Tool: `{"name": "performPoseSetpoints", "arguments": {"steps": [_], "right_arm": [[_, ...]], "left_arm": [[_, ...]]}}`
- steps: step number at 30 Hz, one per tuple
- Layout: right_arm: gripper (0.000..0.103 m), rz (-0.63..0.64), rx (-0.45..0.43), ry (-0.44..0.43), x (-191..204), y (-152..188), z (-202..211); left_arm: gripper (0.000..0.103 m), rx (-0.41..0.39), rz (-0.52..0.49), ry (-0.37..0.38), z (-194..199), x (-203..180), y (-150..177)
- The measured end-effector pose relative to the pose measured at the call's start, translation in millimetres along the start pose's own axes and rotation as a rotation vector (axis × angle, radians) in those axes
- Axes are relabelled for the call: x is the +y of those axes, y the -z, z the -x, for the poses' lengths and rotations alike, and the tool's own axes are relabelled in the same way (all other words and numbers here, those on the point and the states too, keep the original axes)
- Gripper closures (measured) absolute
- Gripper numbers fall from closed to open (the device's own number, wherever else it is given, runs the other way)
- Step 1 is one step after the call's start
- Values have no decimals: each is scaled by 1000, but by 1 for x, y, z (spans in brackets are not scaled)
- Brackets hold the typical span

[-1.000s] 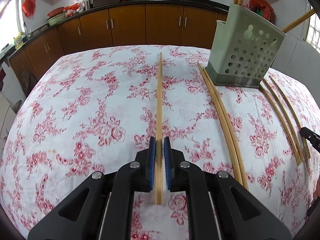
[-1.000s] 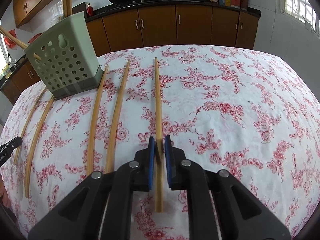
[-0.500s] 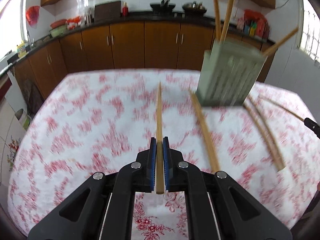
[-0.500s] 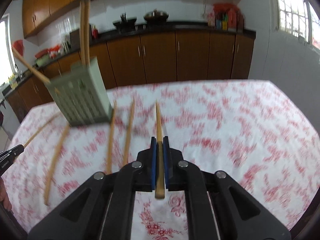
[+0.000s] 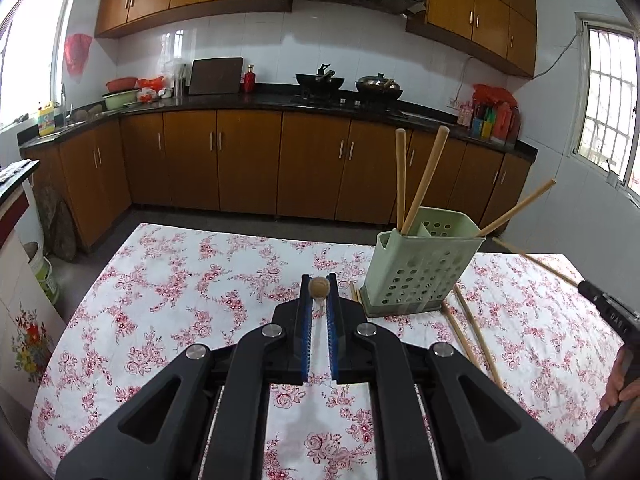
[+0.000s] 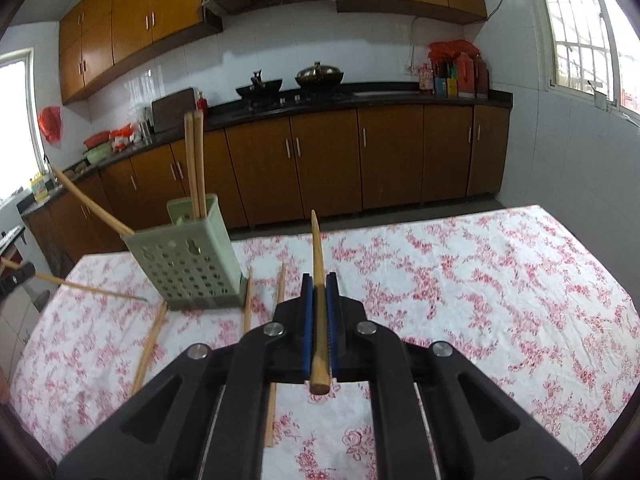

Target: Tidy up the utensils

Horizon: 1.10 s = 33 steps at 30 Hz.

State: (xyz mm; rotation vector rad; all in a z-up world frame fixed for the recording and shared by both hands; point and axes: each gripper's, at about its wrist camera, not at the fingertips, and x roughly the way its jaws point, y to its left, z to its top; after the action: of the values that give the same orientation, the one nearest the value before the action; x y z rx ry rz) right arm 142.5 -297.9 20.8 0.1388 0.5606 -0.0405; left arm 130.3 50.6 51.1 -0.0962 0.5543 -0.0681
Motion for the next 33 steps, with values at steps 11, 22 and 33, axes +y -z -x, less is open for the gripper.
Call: {"name": "performPoseSetpoints", "arguments": {"steps": [11, 22, 33], "right_arm": [[95, -24, 19, -24, -1, 8, -5], [101, -56, 19, -37, -8, 7, -7], [78, -39, 219, 19, -23, 59, -34]], "left_arm": [[96, -11, -6, 4, 3, -2, -1], [96, -11, -8, 10, 4, -4, 0], [96, -10, 2, 14, 4, 0, 1]]}}
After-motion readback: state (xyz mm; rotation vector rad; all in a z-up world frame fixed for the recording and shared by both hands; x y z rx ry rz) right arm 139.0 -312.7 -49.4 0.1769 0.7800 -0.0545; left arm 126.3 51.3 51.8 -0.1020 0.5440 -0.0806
